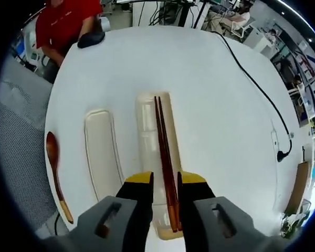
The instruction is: Arrange the utensils inside the cutlery case until each visible utensil rests in its matching compartment.
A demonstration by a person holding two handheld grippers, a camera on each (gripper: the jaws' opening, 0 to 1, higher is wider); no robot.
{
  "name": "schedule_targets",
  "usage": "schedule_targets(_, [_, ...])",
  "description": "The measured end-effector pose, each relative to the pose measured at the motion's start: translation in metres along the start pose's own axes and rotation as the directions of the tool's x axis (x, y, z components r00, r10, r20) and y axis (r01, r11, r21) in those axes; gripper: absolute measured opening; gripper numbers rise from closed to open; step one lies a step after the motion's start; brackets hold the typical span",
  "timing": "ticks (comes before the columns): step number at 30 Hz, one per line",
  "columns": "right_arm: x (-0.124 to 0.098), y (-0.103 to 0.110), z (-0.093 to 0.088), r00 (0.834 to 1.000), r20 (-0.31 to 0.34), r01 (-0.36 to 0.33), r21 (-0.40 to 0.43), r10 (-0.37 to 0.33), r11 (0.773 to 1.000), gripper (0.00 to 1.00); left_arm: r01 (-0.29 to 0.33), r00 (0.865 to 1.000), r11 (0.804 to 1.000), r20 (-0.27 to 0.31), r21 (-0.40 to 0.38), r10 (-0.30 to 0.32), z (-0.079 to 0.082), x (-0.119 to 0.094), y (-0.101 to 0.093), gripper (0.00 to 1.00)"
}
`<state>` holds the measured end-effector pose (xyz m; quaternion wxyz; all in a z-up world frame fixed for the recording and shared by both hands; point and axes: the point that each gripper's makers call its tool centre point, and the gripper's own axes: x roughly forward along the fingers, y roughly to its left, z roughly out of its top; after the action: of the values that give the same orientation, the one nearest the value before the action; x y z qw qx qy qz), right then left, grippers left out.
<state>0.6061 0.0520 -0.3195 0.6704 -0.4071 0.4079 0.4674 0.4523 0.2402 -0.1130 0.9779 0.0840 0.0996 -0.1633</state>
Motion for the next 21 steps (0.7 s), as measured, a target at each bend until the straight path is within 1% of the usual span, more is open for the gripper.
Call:
schedule_targets(3, [-0.009, -0.001, 0.001, 0.999, 0.022, 0.026, 0.014, -0.026, 1.000, 0.16, 0.000, 1.000, 1.000, 0.005, 0.004, 0.000, 0.001, 0.000, 0.000, 0.50])
schedule_targets(5, [-0.017, -0.001, 0.002, 0.998, 0.047, 0.047, 0.041, -0.049, 0.998, 0.16, -0.001, 1.000, 1.000, 0.007, 0.005, 0.000, 0.001, -0.001, 0.000, 0.50])
schedule_targets(11, [-0.040, 0.001, 0.006, 0.987, 0.111, 0.105, 0.082, -0.114, 0.991, 0.15, -0.008, 1.000, 1.000, 0.018, 0.005, 0.008, 0.003, -0.002, 0.001, 0.50])
schedule_targets(17, [-0.052, 0.007, 0.002, 0.982, 0.131, 0.120, 0.108, -0.134, 0.987, 0.15, -0.011, 1.000, 1.000, 0.021, 0.016, 0.010, 0.003, -0.003, 0.001, 0.50])
schedule_targets(19, [-0.059, 0.008, -0.002, 0.978, 0.150, 0.122, 0.150, -0.145, 0.981, 0.15, -0.012, 1.000, 1.000, 0.023, 0.016, 0.012, 0.004, -0.003, 0.000, 0.50])
schedule_targets(21, [-0.062, 0.010, -0.006, 0.976, 0.151, 0.131, 0.154, -0.155, 0.979, 0.14, -0.017, 1.000, 1.000, 0.026, 0.017, 0.016, 0.005, -0.003, 0.001, 0.50])
